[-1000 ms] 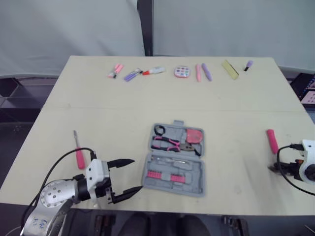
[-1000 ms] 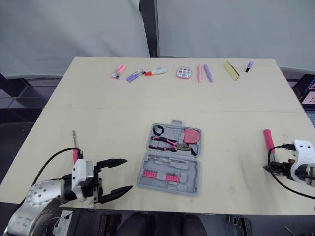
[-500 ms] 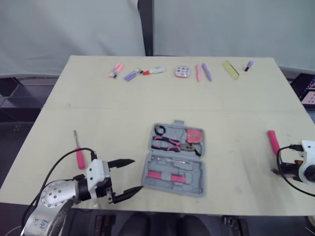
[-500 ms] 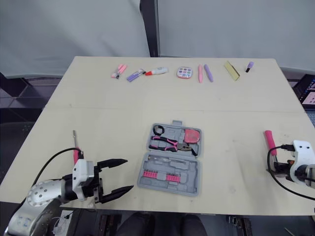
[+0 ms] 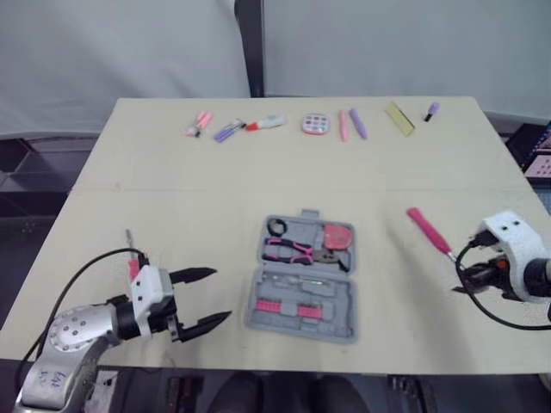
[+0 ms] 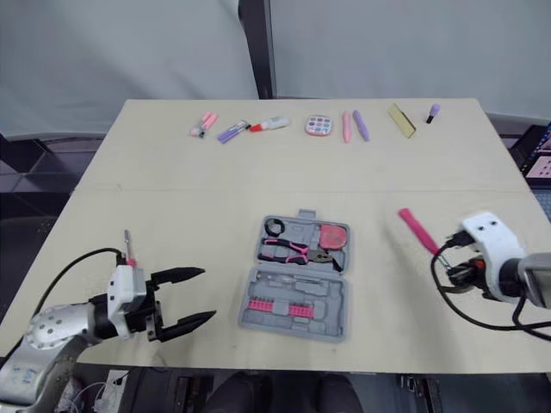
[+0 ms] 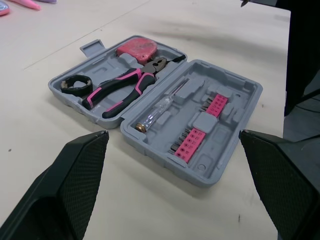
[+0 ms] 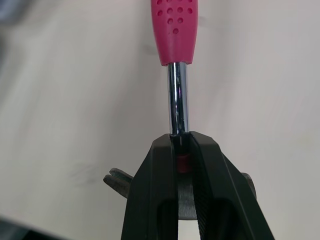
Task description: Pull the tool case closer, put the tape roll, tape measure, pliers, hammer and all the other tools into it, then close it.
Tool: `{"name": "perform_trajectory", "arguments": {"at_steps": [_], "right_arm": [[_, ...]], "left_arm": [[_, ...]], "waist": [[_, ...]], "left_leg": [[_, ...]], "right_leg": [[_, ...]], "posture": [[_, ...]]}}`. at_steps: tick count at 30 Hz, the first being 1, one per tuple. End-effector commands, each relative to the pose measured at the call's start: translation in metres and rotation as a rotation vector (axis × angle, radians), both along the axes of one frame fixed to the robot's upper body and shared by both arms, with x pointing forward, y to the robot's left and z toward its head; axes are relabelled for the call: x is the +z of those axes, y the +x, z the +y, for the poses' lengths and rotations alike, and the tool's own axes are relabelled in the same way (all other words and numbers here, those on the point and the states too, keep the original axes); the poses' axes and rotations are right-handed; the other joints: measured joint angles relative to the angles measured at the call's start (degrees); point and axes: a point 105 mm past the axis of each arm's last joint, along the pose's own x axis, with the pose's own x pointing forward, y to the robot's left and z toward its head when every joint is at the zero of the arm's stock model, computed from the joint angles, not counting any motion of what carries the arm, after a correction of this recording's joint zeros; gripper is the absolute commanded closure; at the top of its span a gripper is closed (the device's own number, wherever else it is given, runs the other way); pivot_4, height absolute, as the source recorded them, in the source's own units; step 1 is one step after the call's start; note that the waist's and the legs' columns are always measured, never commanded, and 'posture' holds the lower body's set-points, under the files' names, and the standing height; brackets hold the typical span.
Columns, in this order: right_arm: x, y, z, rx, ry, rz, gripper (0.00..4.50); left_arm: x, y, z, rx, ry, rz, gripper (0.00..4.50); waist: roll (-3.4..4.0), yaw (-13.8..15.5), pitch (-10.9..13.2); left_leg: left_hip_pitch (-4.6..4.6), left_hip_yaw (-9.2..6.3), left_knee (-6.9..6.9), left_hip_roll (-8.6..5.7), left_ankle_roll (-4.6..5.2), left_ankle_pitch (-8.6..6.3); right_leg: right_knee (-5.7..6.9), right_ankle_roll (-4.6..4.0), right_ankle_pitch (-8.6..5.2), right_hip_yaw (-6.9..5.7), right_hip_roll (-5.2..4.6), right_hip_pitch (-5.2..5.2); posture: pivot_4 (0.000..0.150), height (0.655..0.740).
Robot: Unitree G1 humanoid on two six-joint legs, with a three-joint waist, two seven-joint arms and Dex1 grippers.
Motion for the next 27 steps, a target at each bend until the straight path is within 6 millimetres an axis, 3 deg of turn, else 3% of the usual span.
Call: {"name": "perform_trajectory", "arguments": {"at_steps": [1,7,15,27], "right_arm": [[0.006,-0.018,0.031,0.174,-0.030,0.083,4.48],[0.015,-0.026,0.075,0.431,-0.085,0.120,4.48],[0.010,-0.023,0.127,0.701,-0.165,0.130,4.48],[-0.015,-0.015,0.152,0.812,-0.287,0.209,4.48]], "left_arm": [[0.004,-0.002,0.003,-0.035,0.008,-0.013,0.00],[-0.001,-0.004,0.009,-0.065,0.028,-0.011,0.00],[-0.014,-0.011,0.014,-0.054,0.033,-0.002,0.00],[-0.016,-0.019,0.001,-0.051,0.030,0.001,0.00]], "waist": [[-0.21,0.21,0.13],[-0.24,-0.29,0.24],[-0.39,-1.63,0.34],[-0.46,-1.64,0.36]], "left_leg": [[-0.01,-0.07,0.01,-0.01,0.00,0.00],[-0.06,-0.15,0.00,-0.03,-0.01,0.00],[-0.07,-0.15,-0.06,0.01,-0.03,0.02],[-0.19,-0.12,-0.01,-0.05,-0.04,0.02]], "right_leg": [[-0.01,0.00,0.00,-0.01,-0.01,0.01],[-0.19,0.00,0.00,-0.04,-0.04,0.00],[-0.21,0.00,0.00,-0.10,-0.05,-0.08],[0.75,0.00,0.00,-0.08,-0.18,-0.77]], "posture": [[0.150,0.7134],[0.150,0.7134],[0.150,0.7134],[0.150,0.7134]]}}
